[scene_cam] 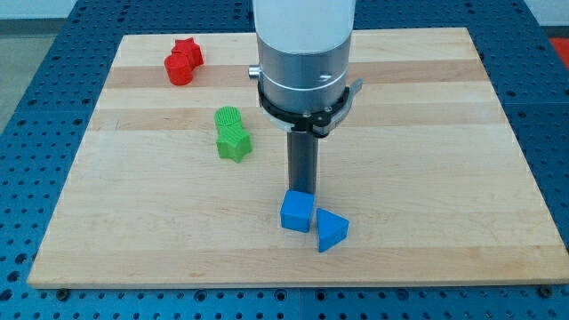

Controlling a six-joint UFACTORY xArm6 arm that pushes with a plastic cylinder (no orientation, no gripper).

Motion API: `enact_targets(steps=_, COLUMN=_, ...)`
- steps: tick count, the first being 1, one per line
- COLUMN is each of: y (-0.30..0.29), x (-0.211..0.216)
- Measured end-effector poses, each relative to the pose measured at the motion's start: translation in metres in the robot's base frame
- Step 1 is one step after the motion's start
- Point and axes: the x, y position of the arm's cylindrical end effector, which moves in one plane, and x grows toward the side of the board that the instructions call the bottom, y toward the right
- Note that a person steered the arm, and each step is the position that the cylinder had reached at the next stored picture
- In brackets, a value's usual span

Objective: Push the yellow hexagon into the yellow heart

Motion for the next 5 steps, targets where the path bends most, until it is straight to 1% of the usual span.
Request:
enact_targets(steps=4, y=0.002, x=0.02)
enact_targets(steps=5, y=0.002, x=0.019)
